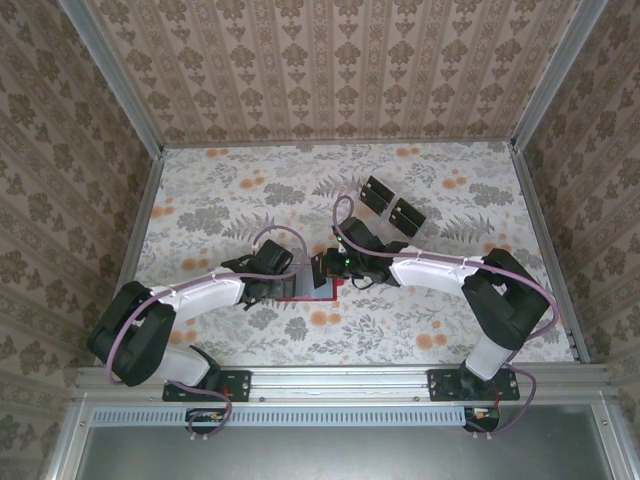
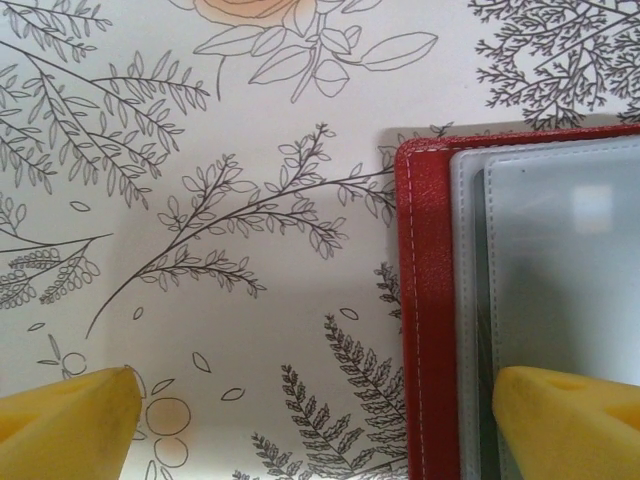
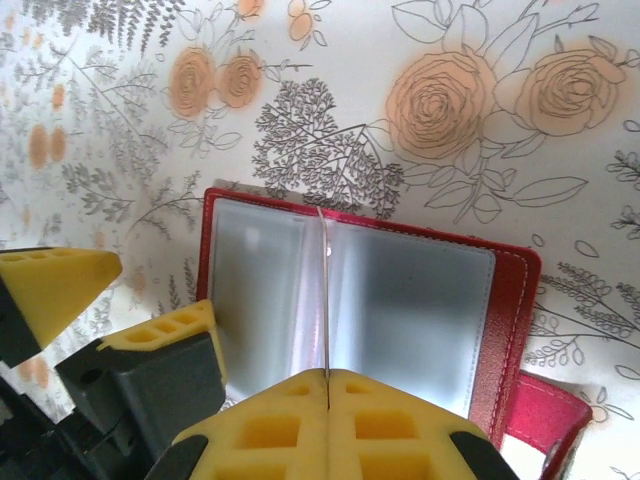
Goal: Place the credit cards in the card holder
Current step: Insert the credit card into the card slot.
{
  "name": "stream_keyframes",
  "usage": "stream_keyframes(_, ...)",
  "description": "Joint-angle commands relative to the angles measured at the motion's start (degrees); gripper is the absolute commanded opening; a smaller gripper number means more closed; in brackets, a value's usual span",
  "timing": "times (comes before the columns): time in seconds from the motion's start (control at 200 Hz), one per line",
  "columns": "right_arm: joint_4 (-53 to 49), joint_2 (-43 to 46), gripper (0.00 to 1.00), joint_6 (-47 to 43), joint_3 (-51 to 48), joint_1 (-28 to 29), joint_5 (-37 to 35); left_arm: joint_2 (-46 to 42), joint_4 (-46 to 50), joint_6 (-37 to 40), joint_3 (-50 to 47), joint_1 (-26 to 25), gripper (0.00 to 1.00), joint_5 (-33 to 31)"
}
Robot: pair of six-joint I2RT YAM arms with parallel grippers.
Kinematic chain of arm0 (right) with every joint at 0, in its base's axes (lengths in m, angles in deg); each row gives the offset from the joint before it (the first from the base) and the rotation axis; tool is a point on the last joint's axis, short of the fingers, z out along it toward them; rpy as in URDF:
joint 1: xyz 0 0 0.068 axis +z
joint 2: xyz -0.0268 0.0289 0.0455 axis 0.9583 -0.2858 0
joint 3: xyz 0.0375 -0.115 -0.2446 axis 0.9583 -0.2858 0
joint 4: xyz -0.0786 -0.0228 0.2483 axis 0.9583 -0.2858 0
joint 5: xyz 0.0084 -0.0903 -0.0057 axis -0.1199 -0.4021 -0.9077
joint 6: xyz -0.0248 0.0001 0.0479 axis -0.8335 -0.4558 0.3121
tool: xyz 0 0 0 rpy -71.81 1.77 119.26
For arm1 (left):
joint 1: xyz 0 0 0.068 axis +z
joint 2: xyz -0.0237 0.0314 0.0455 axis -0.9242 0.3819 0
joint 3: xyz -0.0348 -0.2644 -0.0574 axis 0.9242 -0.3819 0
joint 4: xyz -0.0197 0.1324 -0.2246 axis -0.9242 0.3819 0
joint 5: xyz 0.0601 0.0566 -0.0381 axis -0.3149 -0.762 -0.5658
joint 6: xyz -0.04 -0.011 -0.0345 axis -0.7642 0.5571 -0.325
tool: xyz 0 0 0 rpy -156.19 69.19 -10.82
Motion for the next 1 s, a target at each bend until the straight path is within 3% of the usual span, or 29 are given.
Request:
stream_keyframes(0.0,9.8,1.2,0.0,2.5,-3.6,-0.5,2.1,-0.4,3.3,-1.1,-1.0,0.6,1.0,-1.7)
stream_keyframes(0.33,29.7,-0.9,0.0,7.1,-11.6,-0.5,4.1,-0.2,3.7,-2.3,-1.5,0.7,1.0,-2.2)
stream_keyframes(0.995,46.8,-6.6,0.0,14.6,-19.1,-0.5,1.5,-0.2,3.8,-2.5,-2.4,0.7,1.0,-2.2)
